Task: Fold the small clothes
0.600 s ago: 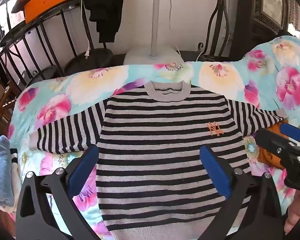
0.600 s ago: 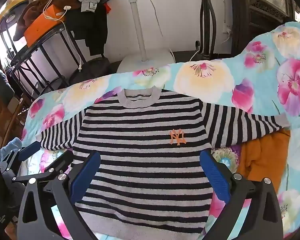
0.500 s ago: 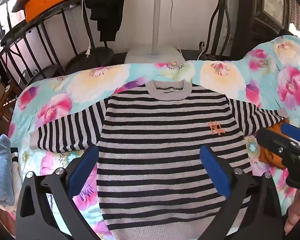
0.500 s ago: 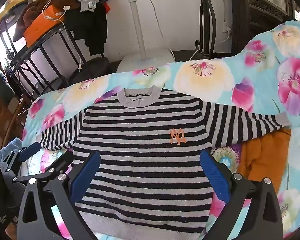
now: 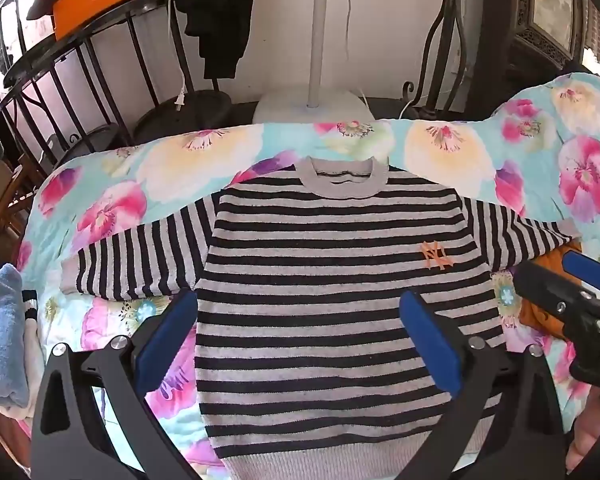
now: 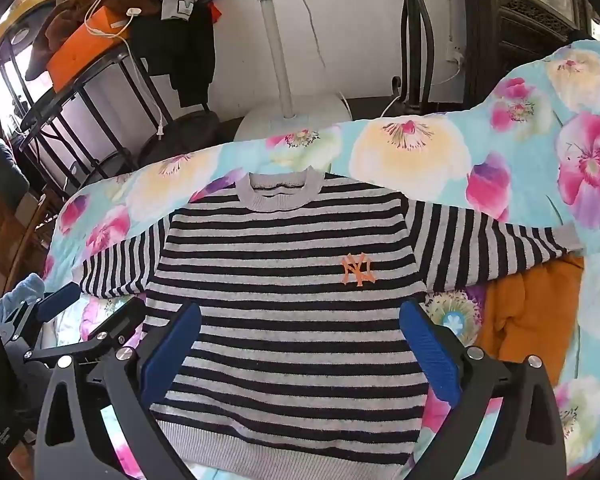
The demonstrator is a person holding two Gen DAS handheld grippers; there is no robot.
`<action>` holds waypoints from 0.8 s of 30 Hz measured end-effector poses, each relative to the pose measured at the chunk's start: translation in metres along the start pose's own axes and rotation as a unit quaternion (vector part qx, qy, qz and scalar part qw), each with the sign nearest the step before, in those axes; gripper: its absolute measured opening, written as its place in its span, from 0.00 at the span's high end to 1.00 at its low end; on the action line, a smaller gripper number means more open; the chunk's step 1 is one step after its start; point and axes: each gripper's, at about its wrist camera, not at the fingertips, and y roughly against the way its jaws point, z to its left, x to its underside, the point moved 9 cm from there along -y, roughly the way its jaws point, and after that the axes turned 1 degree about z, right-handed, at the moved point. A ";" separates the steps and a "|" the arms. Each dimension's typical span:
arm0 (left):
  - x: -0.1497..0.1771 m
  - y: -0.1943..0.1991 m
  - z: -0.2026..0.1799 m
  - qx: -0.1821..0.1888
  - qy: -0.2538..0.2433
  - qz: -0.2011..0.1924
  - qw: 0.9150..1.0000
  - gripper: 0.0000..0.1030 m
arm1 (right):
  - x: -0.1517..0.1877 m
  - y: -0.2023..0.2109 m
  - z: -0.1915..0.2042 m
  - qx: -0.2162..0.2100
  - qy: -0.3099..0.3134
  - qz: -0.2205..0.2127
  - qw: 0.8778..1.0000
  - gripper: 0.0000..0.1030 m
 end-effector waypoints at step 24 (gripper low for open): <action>0.003 -0.002 0.001 -0.001 -0.001 0.002 1.000 0.05 | 0.003 -0.003 0.004 -0.001 0.002 0.003 1.000 0.03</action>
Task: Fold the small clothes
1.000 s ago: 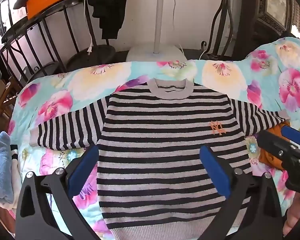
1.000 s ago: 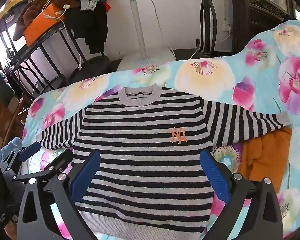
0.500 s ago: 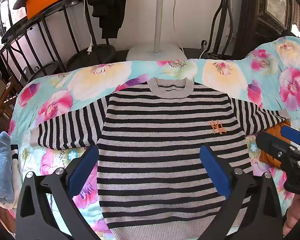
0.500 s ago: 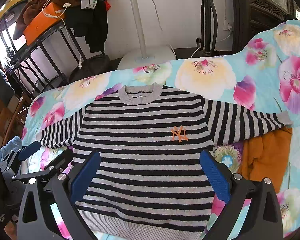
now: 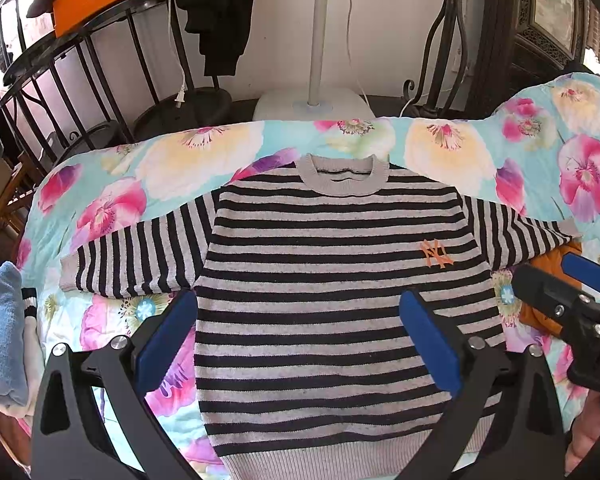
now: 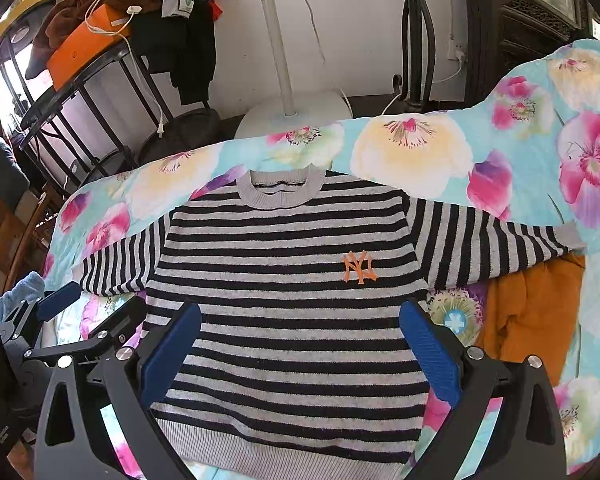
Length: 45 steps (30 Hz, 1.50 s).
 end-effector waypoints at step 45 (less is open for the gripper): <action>0.007 -0.003 0.006 -0.002 0.002 0.006 1.000 0.05 | 0.002 -0.003 0.000 0.000 -0.003 0.004 1.000 0.03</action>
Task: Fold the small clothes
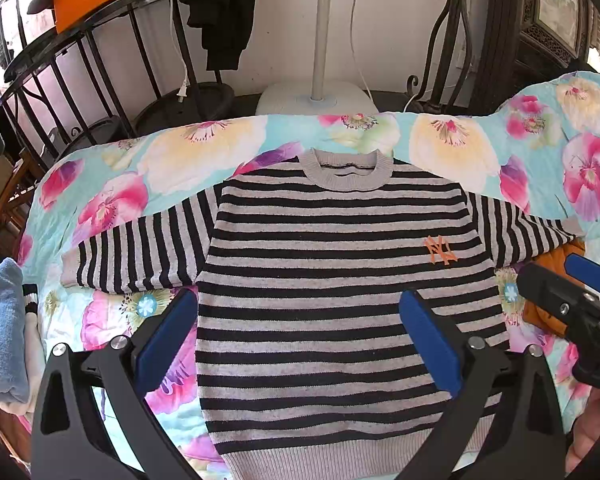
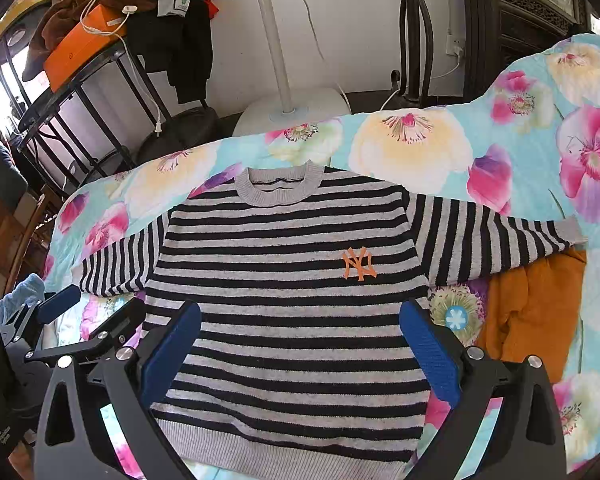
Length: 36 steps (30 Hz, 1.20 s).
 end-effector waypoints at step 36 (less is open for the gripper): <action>0.002 0.001 0.007 -0.019 -0.001 -0.011 1.000 0.05 | 0.003 -0.002 0.000 -0.002 -0.004 0.004 1.000 0.03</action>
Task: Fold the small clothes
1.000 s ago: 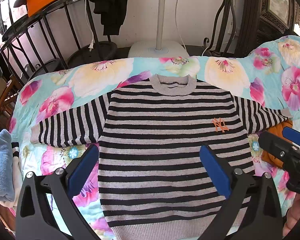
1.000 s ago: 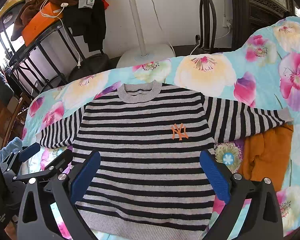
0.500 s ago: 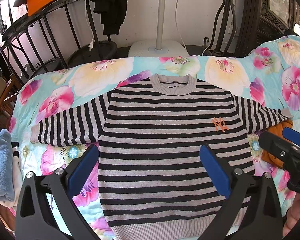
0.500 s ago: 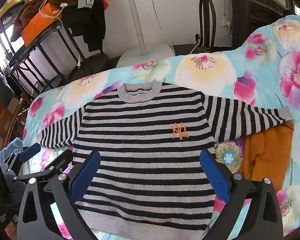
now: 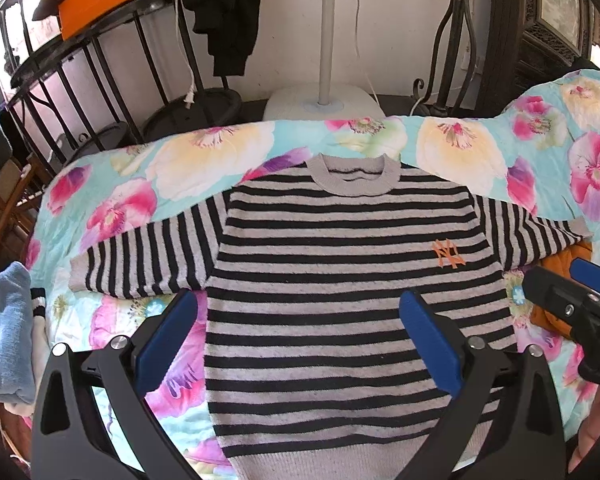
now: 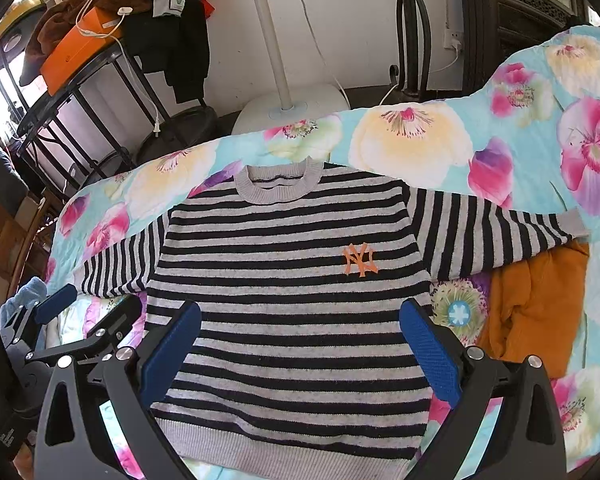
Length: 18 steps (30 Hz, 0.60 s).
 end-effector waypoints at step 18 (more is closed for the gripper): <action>-0.008 -0.004 0.000 -0.015 0.003 0.010 1.000 0.05 | -0.002 -0.003 -0.012 0.005 -0.020 0.010 1.000 0.03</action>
